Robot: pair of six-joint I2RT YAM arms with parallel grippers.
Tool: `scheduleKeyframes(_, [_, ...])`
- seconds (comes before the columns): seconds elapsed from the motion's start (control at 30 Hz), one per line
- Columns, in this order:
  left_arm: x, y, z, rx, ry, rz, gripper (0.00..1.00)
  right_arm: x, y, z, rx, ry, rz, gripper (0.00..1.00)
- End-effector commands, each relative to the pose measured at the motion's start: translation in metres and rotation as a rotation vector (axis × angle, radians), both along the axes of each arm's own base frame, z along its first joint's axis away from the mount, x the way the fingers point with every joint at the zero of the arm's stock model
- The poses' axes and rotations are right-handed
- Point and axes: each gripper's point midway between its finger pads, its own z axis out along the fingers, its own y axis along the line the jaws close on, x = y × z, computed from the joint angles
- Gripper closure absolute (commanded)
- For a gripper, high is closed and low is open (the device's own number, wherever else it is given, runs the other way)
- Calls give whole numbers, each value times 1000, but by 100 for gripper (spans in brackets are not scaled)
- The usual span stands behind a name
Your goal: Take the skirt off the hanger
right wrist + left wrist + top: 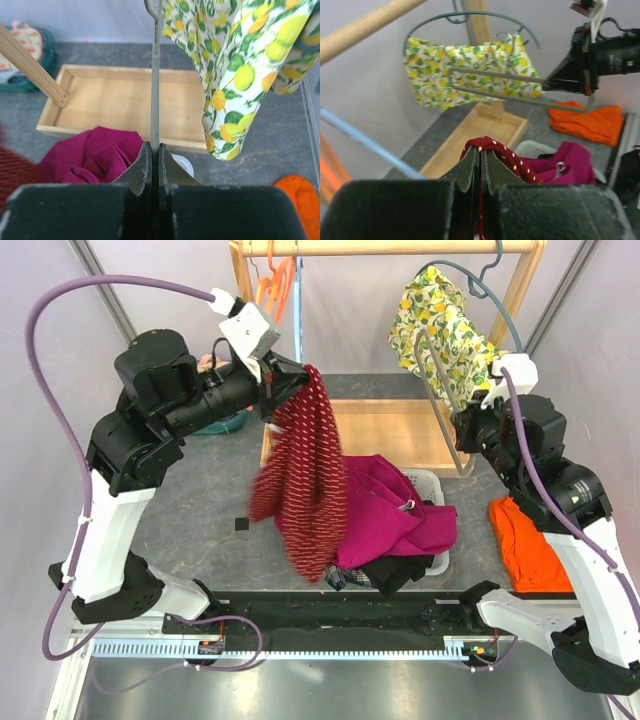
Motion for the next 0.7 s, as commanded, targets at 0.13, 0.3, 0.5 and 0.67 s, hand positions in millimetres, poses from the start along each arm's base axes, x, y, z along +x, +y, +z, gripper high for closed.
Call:
scheduleKeyframes(0.13, [-19,-52,-29,-104,259,-220,98,8,15,70,125,-171,49,100])
scheduleKeyframes(0.3, [-19,-80,-43,-56,238,-233,98,17,26,86,152,-198,74,100])
scheduleKeyframes(0.5, [-24,-135,-171,237,240,-211,98,35,44,104,171,-220,120,100])
scheduleKeyframes(0.67, [0,-143,-231,394,197,-135,98,57,56,122,168,-245,132,100])
